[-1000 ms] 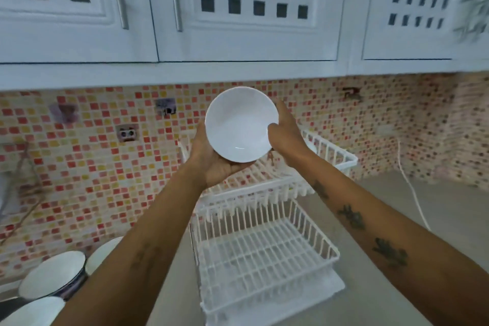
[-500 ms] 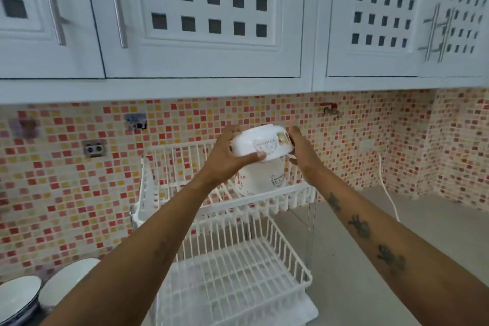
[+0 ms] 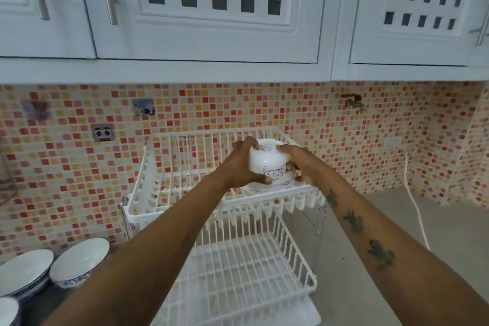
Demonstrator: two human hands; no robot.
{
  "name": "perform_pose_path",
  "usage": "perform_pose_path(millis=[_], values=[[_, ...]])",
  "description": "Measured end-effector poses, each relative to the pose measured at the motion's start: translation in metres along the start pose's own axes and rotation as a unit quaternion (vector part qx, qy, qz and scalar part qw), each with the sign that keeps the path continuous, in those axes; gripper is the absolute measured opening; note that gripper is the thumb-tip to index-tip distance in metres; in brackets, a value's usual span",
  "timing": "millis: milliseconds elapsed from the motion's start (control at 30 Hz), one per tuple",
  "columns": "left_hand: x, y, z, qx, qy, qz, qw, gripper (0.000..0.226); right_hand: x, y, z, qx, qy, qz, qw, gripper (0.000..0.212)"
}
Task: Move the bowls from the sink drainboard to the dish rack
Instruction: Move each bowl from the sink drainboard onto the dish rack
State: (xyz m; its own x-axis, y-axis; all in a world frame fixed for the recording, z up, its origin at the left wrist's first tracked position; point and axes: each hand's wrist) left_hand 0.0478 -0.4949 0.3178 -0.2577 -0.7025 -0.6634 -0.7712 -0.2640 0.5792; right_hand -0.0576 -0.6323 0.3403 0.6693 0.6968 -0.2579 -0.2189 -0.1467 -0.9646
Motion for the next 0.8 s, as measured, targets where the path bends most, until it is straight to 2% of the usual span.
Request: perform_pose_path(millis=[233,400,567,667,800], values=[[0.005,-0.004,-0.001,-0.004,-0.017,-0.008,1.000,0.082,0.001,0.006,-0.009,0.017,-0.009,0.000,1.000,0.030],[0.005,-0.004,0.000,-0.016,-0.034,0.006,0.999,0.085,0.002,0.006,-0.011,0.006,0.013,-0.007,1.000,0.038],[-0.011,-0.001,0.007,-0.087,-0.001,0.091,0.992,0.096,0.005,0.005,-0.006,-0.150,0.121,0.081,0.978,0.051],[-0.042,-0.008,0.016,-0.092,0.030,0.114,0.989,0.078,0.013,-0.004,0.012,-0.254,0.176,0.120,0.943,0.045],[-0.106,-0.030,0.042,-0.086,0.119,0.140,0.979,0.053,0.051,-0.038,0.041,-0.362,0.140,0.103,0.916,0.033]])
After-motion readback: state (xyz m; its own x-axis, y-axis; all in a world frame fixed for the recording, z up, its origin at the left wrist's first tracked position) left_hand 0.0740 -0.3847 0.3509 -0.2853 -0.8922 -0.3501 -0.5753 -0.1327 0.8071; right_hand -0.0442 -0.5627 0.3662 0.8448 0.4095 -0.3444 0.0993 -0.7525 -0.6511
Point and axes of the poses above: each hand's wrist, its own z-axis away from the middle knuckle, its own x-axis out of the palm, y = z × x, and after that the axes turned 8 degrees about y, right-handed
